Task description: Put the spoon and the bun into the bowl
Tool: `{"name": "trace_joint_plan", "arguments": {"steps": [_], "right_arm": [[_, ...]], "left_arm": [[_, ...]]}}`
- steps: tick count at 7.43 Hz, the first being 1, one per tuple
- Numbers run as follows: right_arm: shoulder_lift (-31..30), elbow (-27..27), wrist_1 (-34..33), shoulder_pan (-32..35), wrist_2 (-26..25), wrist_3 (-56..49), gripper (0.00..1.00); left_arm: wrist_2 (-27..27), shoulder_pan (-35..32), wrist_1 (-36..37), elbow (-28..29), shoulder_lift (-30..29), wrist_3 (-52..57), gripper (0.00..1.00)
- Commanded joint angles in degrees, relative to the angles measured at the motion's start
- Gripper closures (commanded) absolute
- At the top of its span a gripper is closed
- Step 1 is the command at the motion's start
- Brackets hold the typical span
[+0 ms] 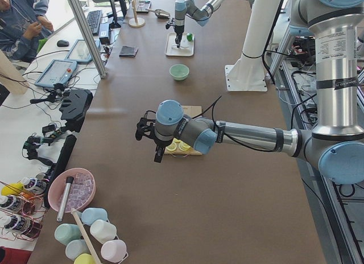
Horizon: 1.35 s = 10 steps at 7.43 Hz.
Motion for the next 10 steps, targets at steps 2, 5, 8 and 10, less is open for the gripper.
{"name": "trace_joint_plan", "arguments": {"steps": [2,5,8,10], "right_arm": [[6.9,1.7,-1.0,-0.9,0.3,5.6,1.00],[20.7,0.3,-12.3,-4.9,-4.4,13.4,1.00],[30.6,-9.1,-13.0,-7.2,-9.7,25.2,1.00],[31.2,-9.8,-12.7,-8.2,-11.4,25.2,0.01]], "left_arm": [[0.0,0.0,-0.2,0.6,-0.2,0.0,0.02],[-0.1,0.0,-0.3,0.6,-0.2,0.0,0.02],[-0.1,0.0,-0.3,0.6,-0.2,0.0,0.02],[0.0,0.0,-0.1,0.8,-0.2,0.0,0.02]]}}
